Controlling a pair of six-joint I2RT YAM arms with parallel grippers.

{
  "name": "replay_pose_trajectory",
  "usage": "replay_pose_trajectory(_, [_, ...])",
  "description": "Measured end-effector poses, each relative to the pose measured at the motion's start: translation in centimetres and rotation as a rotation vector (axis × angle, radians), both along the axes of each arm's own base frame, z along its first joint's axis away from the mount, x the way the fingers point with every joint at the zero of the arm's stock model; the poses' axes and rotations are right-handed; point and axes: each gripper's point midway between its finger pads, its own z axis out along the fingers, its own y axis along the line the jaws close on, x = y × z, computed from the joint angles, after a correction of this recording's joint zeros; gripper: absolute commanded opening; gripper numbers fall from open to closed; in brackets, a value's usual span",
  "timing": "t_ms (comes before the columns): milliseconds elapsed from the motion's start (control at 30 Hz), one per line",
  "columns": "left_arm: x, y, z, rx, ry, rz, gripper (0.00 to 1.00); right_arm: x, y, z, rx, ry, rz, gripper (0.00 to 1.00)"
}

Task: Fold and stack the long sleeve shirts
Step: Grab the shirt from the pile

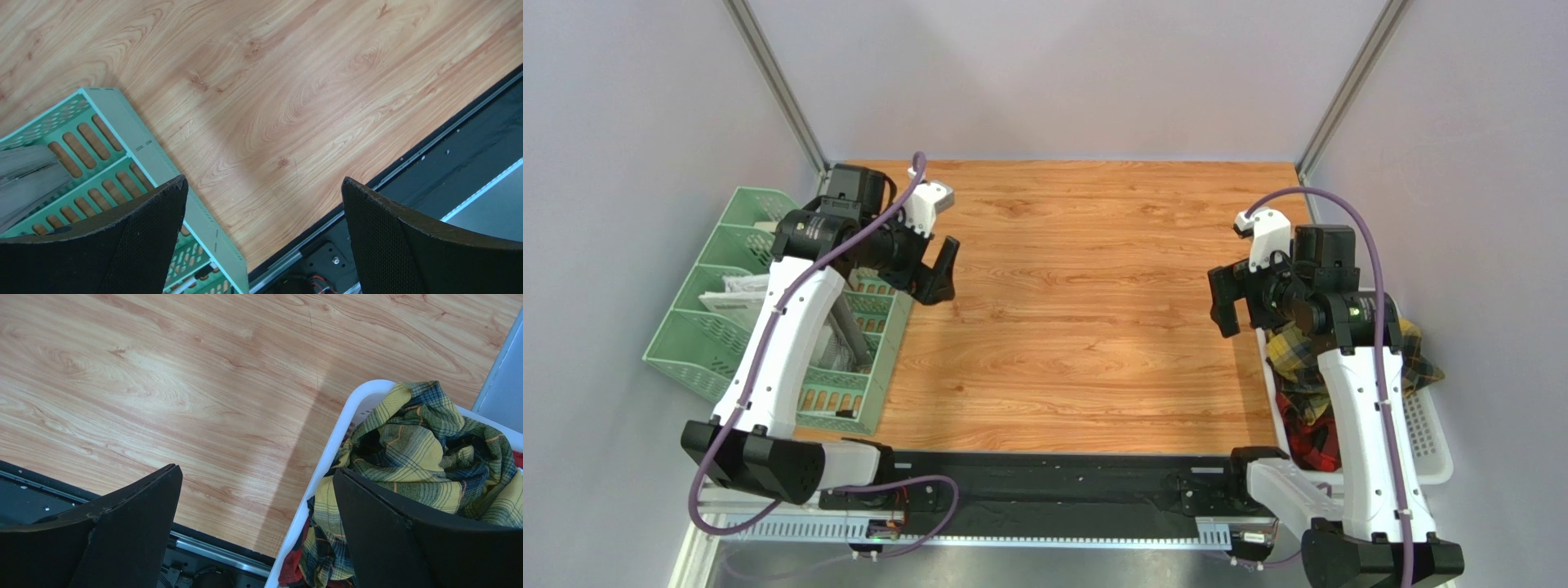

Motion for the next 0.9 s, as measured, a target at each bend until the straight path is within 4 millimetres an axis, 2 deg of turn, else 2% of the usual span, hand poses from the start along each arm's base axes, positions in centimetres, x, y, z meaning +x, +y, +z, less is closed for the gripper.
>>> replay_pose_trajectory(100, [-0.5,-0.8,-0.3,0.032,-0.004,-0.055,0.99,-0.2,-0.3,-0.2,-0.018,0.015,0.005,1.00])
replay_pose_trajectory(233, [-0.9,-1.0,-0.9,0.065,0.018,-0.086,0.99,0.0,-2.3,-0.3,-0.051,0.054,-0.054,1.00])
replay_pose_trajectory(400, [-0.8,-0.8,-1.7,0.085,0.050,-0.089,0.99,-0.4,-7.3,-0.5,-0.059,0.117,-0.228,1.00])
replay_pose_trajectory(567, [-0.7,-1.2,-1.1,0.080,0.036,-0.111,0.99,-2.3,-13.7,-1.4,-0.034,0.205,-0.468,1.00])
replay_pose_trajectory(667, [-0.5,-1.5,-0.7,0.071,0.033,-0.122,0.99,-3.6,-16.2,-2.6,-0.002,0.264,-0.583,1.00])
replay_pose_trajectory(900, [0.2,-2.3,-0.9,0.051,0.061,-0.139,0.99,-5.7,-17.2,-6.4,0.078,0.347,-0.733,1.00])
